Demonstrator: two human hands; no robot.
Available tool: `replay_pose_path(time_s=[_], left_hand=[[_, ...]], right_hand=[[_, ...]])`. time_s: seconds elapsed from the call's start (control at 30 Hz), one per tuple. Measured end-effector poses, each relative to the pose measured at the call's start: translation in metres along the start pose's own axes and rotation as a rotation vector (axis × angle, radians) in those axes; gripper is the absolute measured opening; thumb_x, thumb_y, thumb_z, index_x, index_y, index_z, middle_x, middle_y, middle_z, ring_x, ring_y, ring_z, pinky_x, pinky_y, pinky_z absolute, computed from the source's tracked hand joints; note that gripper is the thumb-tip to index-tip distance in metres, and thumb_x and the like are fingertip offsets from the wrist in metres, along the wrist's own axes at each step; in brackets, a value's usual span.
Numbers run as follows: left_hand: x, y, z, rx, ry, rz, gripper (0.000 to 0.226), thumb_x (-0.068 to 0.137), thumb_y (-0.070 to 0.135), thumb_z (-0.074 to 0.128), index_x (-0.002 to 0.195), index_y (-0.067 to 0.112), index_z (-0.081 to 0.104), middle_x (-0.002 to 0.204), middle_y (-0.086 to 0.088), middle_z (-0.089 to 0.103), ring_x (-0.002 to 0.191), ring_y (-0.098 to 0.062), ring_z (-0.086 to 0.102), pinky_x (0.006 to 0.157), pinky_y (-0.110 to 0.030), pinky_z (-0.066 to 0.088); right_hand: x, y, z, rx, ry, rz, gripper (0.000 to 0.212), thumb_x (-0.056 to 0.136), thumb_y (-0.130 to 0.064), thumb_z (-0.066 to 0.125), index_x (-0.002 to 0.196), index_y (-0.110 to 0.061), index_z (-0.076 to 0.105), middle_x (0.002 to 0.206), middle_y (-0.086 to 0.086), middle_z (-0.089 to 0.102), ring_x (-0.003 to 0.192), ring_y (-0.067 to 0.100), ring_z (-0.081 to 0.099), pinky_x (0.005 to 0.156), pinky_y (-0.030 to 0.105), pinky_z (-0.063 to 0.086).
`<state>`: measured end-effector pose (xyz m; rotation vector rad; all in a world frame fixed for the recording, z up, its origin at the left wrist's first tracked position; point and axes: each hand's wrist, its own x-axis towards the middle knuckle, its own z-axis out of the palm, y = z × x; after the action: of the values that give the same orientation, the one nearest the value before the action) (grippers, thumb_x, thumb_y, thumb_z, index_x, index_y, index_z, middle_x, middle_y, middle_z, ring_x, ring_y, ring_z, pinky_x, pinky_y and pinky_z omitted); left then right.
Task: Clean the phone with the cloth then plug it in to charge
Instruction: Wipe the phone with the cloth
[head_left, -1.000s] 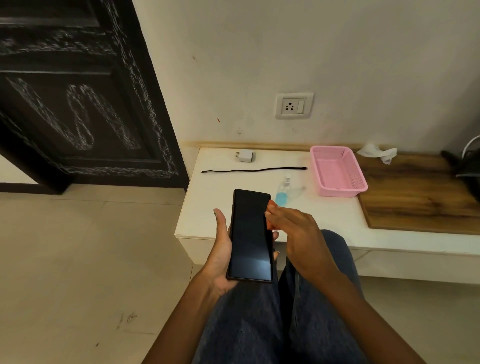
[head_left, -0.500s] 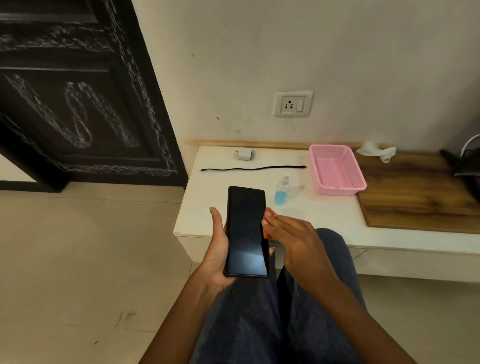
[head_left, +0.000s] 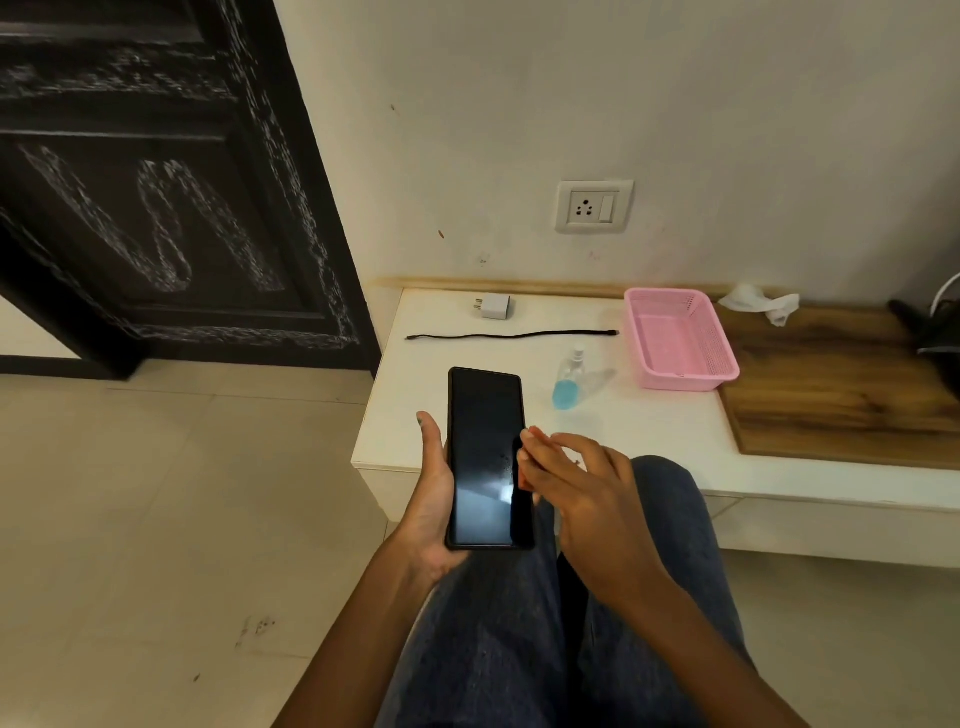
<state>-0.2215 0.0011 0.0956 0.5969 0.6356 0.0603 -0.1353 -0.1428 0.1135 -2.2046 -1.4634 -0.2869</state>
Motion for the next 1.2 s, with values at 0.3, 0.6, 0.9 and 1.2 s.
replay_pose_path(time_s=[0.3,0.6,0.9,1.2], left_hand=[[0.001,-0.001,0.003,-0.054,-0.038,-0.007,0.093,0.062,0.089,0.032,0.096,0.015,0.077,0.102,-0.016,0.073,0.089,-0.028,0.072,0.067,-0.035,0.058],[-0.001,-0.009,0.010,-0.068,-0.067,-0.033,0.094,0.065,0.089,0.032,0.107,0.017,0.074,0.105,-0.016,0.072,0.092,-0.028,0.071,0.074,-0.038,0.058],[0.002,-0.005,0.005,-0.044,-0.060,0.007,0.092,0.058,0.088,0.034,0.096,0.017,0.077,0.100,-0.015,0.074,0.090,-0.028,0.072,0.068,-0.039,0.059],[0.001,-0.004,0.001,-0.072,-0.076,-0.001,0.098,0.056,0.090,0.041,0.109,0.013,0.072,0.107,-0.016,0.070,0.095,-0.030,0.070,0.079,-0.044,0.058]], right_hand=[[0.000,-0.003,0.004,-0.042,-0.013,0.050,0.053,0.065,0.011,0.074,0.113,-0.010,0.068,0.131,0.003,0.058,0.116,0.026,0.054,0.089,0.043,0.042],[0.012,-0.004,-0.003,-0.069,-0.038,0.121,0.043,0.072,0.001,0.062,0.113,-0.011,0.068,0.136,0.006,0.054,0.116,0.031,0.055,0.089,0.047,0.041],[0.005,-0.013,0.002,-0.071,0.003,0.057,0.038,0.080,-0.008,0.052,0.114,-0.015,0.068,0.122,0.003,0.064,0.107,0.033,0.058,0.089,0.045,0.040],[-0.004,-0.016,0.006,-0.058,0.008,-0.069,0.048,0.077,-0.002,0.042,0.115,-0.018,0.067,0.121,-0.002,0.063,0.104,0.022,0.042,0.079,0.044,0.043]])
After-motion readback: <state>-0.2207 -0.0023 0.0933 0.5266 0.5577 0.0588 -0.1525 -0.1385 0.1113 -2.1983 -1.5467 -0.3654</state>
